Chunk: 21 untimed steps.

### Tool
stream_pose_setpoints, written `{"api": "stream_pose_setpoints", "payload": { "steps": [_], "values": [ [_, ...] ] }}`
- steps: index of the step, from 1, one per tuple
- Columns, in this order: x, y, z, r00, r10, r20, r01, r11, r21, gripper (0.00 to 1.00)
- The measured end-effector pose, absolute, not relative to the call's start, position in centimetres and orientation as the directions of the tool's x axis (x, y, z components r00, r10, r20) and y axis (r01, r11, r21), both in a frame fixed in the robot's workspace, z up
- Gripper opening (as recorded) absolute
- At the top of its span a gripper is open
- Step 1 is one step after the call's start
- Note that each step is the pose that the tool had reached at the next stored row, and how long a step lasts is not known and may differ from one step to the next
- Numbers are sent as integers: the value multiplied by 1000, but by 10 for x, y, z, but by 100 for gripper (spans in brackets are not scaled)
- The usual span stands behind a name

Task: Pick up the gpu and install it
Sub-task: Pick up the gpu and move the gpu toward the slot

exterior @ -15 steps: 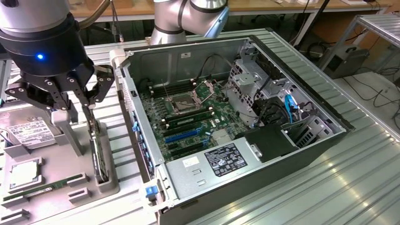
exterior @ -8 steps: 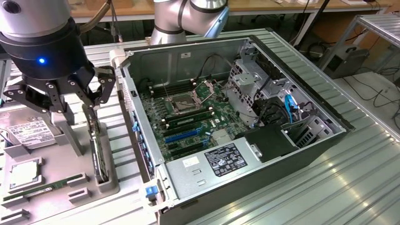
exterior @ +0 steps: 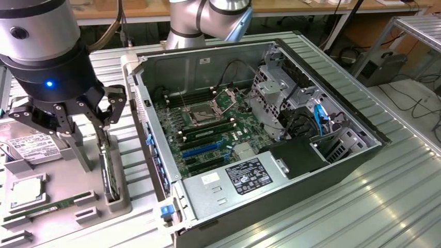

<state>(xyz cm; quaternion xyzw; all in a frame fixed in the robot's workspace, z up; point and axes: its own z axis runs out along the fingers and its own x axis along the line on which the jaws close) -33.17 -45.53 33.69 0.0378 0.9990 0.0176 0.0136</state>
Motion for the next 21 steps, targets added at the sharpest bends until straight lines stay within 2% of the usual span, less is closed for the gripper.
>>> {"api": "stream_pose_setpoints", "payload": {
  "steps": [21],
  "values": [
    [-335, -457, 290, -996, 86, -32, 85, 996, 37, 42]
  ]
}}
